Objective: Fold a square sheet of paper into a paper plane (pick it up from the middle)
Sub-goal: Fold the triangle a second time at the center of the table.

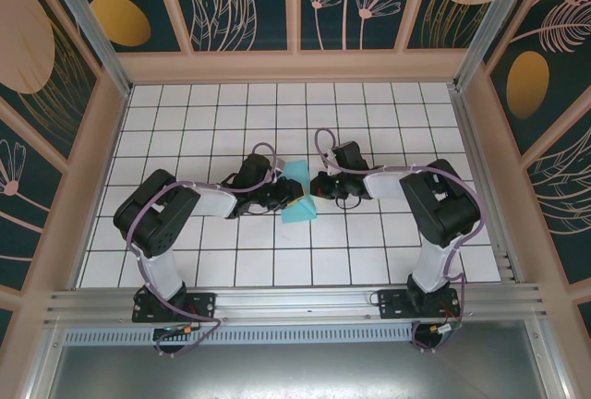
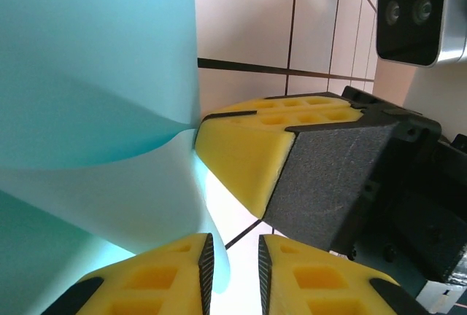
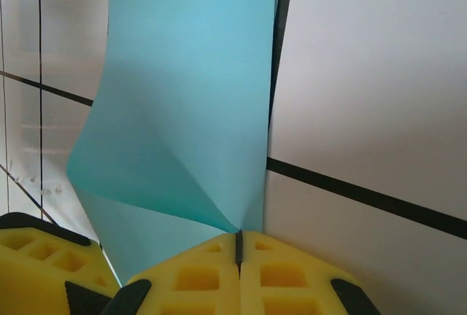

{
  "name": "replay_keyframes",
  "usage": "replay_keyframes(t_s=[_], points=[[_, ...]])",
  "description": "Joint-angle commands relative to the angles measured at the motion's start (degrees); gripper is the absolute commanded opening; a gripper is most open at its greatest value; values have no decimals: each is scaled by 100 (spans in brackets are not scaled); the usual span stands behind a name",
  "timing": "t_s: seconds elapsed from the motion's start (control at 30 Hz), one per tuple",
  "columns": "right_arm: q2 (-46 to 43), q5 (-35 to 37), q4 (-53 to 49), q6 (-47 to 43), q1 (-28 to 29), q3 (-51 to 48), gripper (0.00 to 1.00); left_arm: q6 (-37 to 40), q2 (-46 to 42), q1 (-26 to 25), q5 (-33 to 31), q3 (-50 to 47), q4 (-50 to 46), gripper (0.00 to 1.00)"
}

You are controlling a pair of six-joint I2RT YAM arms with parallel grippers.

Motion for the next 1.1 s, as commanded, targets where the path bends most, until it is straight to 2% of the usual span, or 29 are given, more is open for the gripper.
replay_keyframes(t_s=[0.0, 1.07], points=[[68, -149, -96, -158, 4, 155, 0, 63, -41, 10, -26, 74, 137, 26], [264, -79, -311, -253, 5, 358, 0, 18, 218, 6, -72, -6, -83, 24]])
